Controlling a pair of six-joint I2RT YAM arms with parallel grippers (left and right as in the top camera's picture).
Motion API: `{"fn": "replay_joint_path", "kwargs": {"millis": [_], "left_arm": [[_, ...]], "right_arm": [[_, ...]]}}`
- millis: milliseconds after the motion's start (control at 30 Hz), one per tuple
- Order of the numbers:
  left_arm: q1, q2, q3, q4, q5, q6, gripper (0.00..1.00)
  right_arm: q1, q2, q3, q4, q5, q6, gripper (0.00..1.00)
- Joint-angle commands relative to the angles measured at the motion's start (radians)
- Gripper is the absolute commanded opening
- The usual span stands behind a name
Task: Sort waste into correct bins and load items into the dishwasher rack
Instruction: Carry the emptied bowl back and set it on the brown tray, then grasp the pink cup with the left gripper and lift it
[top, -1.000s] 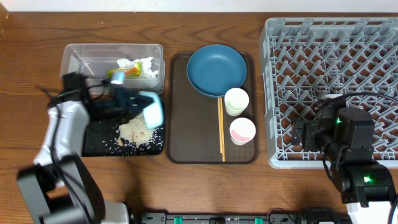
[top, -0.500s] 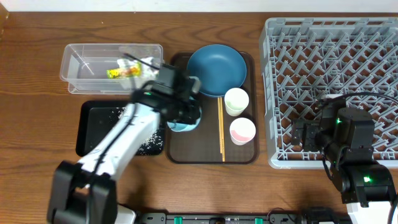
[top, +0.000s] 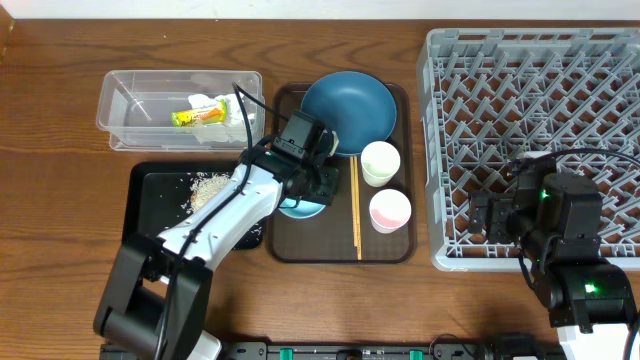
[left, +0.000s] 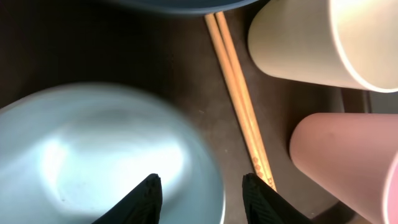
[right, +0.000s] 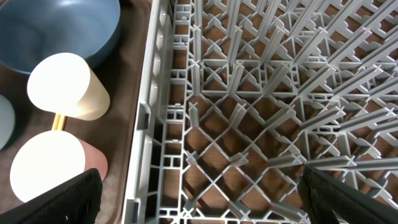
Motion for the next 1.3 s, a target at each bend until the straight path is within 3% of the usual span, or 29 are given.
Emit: {"fn": "replay_joint_path", "kwargs": {"millis": [0,100,300,533,833,867,1033,1133,1267], "left_arm": [[0.0,-0.067,0.011,0.008,0.065,-0.006,0.45],[-0.016,-0.095,0.01,0.016,0.13,-0.007,0.45],[-0.107,-0.093,0.01,0.048,0.127,-0.01,0.46],[-0.216,-0.065,0.01,0.075,-0.05,-0.011,0.46],[-0.244,0.051,0.008,0.087,-0.057,-0.032,0.46],[-0.244,0.066,0.008,0.089,-0.057,-0.043,0.44],[-0.244,0.093,0.008,0.08,-0.057,-0.077,0.14],[-0.244,0.076,0.008,0.079,-0.057,-0.077,0.06],[-0.242,0.017,0.008,0.054,-0.056,-0.077,0.06]], "right_arm": [[0.005,-0.003,0.021,0.002,0.003,0.01,0.99],[0.005,-0.003,0.021,0.002,0.003,0.01,0.99],[0.005,-0.003,0.021,0.002,0.003,0.01,0.99],[0.005,-0.003,0.021,0.0,0.003,0.01,0.99],[0.005,-0.003,0.021,-0.002,0.003,0.01,0.99],[0.005,-0.003,0.021,-0.003,0.003,0.01,0.99],[0.005,-0.003,0.021,-0.008,0.003,0.01,0.99],[0.005,-0.003,0.021,-0.009,0.003,0.01,0.99],[0.005,-0.003,0.021,-0.005,0.005,0.01,0.99]]}}
